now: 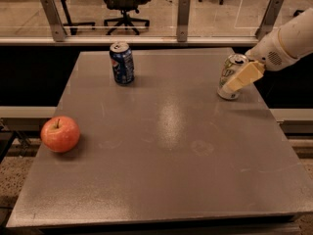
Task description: Pick 7up can
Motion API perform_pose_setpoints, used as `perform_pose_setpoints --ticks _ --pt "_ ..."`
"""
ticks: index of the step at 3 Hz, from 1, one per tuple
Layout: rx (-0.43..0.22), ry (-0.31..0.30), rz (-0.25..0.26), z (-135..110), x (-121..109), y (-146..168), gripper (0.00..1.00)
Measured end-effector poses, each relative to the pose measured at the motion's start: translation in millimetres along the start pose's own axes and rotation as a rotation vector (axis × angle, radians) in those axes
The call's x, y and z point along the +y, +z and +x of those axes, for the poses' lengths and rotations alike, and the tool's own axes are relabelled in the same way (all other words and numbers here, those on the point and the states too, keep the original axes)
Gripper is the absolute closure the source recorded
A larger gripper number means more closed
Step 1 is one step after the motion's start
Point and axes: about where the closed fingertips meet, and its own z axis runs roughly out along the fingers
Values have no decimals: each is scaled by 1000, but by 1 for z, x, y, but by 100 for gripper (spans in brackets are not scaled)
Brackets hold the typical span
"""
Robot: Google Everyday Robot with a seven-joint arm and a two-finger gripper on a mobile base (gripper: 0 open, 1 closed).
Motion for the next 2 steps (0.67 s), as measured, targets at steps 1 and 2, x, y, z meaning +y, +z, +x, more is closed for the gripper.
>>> perform_pose_setpoints --ticks 1,2 --pt "5 7 -1 -4 -3 4 41" --pt "12 15 -17 -9 -1 3 64"
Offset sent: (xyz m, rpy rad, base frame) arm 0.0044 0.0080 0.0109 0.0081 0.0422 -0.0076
